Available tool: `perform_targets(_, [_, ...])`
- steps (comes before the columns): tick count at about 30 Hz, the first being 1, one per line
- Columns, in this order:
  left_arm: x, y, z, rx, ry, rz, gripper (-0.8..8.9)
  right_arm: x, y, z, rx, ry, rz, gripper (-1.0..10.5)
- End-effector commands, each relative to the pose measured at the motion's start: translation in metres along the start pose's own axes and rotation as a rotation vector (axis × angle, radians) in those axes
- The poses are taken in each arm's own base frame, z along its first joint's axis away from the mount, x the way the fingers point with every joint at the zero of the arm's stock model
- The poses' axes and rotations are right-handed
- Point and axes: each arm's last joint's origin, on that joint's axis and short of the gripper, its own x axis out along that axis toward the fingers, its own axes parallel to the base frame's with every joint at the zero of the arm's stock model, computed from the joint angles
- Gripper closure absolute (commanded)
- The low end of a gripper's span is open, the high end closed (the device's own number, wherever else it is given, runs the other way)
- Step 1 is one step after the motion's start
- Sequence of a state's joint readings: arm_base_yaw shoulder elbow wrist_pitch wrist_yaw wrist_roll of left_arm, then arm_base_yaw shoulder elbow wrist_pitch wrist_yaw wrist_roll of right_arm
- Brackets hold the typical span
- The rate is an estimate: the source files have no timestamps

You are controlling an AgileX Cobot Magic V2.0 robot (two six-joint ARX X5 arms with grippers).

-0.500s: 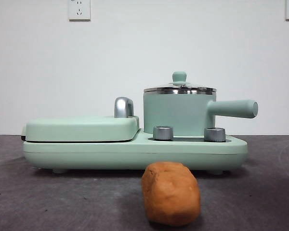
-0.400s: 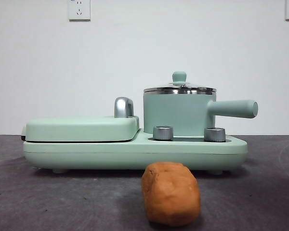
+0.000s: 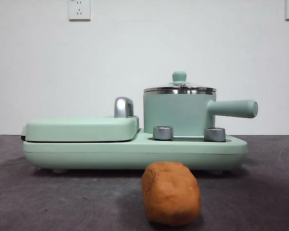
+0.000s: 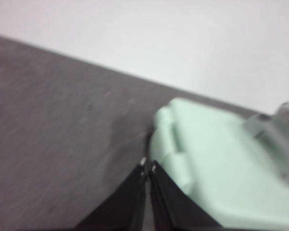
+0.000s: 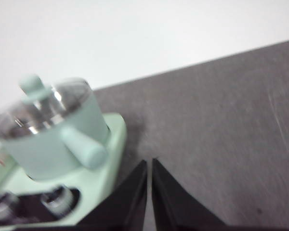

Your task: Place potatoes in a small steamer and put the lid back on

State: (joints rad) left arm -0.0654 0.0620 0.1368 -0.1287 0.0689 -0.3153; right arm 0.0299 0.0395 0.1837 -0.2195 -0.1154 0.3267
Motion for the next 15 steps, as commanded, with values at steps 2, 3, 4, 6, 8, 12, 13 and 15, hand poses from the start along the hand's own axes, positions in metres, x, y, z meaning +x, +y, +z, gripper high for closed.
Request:
perform_targets(2, [0.001, -0.012, 0.025, -0.013, 0.017, -0.081, 7.98, -0.007, 0.012, 0.029, 0.031, -0.007, 0.039, 9.3])
perform_targets(3, [0.002, -0.016, 0.031, -0.013, 0.037, -0.094, 7.98, -0.009, 0.015, 0.037, 0.03, -0.001, 0.051, 9.3])
perform_targets(4, [0.003, -0.02, 0.038, -0.014, 0.061, -0.11, 7.98, -0.011, 0.019, 0.046, 0.03, 0.009, 0.066, 9.3])
perform_targets(6, [0.007, -0.027, 0.052, -0.008, 0.099, -0.147, 7.98, -0.012, 0.025, 0.061, 0.024, 0.037, 0.104, 9.3])
perform_targets(8, [0.012, -0.035, 0.067, 0.008, 0.136, -0.192, 7.98, -0.013, 0.032, 0.075, 0.006, 0.081, 0.15, 9.3])
perform_targets(12, [0.024, -0.052, 0.096, 0.041, 0.229, -0.296, 7.98, -0.014, 0.044, 0.099, -0.07, 0.19, 0.246, 9.3])
perform_targets(13, [0.028, -0.056, 0.102, 0.051, 0.253, -0.324, 7.98, -0.014, 0.046, 0.104, -0.094, 0.219, 0.263, 9.3])
perform_targets(15, [0.034, -0.063, 0.113, 0.07, 0.3, -0.378, 7.98, -0.013, 0.05, 0.114, -0.135, 0.265, 0.294, 9.3])
